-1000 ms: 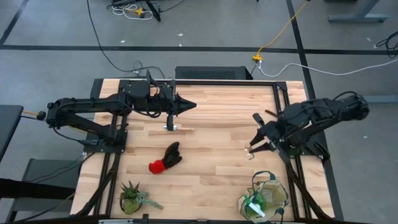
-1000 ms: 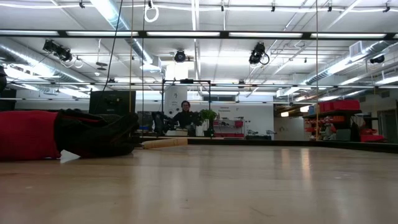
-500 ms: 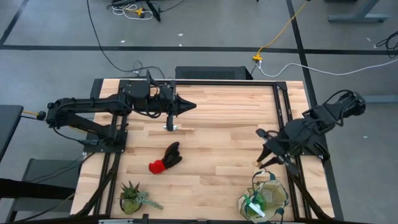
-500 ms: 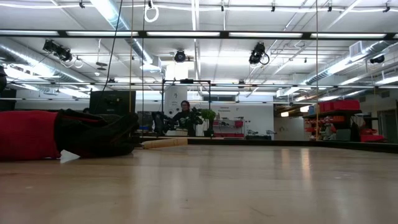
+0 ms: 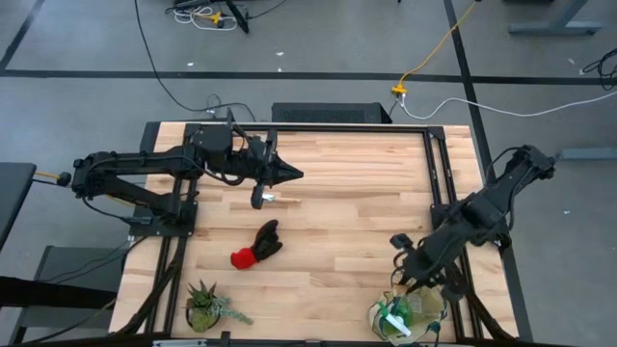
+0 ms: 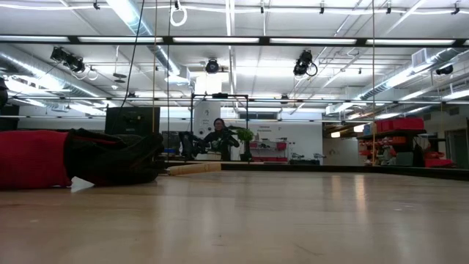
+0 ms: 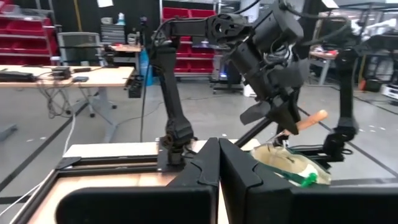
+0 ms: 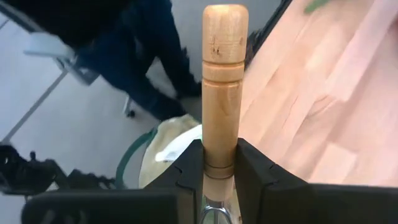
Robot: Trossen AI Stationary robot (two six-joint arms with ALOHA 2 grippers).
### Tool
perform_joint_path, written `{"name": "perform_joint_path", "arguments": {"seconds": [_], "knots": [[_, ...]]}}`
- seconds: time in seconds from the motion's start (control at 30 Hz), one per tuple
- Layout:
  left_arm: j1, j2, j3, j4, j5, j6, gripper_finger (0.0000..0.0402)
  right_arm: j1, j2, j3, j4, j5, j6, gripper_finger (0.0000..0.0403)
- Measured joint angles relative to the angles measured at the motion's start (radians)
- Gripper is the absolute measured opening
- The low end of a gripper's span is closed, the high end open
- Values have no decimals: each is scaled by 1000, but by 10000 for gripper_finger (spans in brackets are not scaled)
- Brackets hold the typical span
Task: Pick & Place Garden tools in Gardening bag
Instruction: Put the brown hand rake into the gardening bag
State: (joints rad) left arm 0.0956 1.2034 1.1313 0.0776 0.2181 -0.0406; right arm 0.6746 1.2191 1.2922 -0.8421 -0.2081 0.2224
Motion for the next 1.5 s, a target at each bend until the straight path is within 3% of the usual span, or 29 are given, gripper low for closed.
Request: {"name": "perform_joint_path", "arguments": {"seconds": [0.23, 0.73, 1.13, 1.33, 1.5], "knots": [[0, 0, 0, 0, 50, 0, 6, 35, 88, 0, -17, -67, 52, 60], [0, 0, 0, 0, 68, 0, 10, 95, 186, 0, -84, -72, 92, 56], [0, 0, 0, 0, 68, 0, 9, 106, 127, -32, -107, 30, 31, 54], [0, 0, 0, 1, 67, 0, 5, 145, 18, -209, 105, -13, 139, 53], [0, 0, 0, 1, 67, 0, 10, 167, -54, -313, 224, 49, 159, 53]]}}
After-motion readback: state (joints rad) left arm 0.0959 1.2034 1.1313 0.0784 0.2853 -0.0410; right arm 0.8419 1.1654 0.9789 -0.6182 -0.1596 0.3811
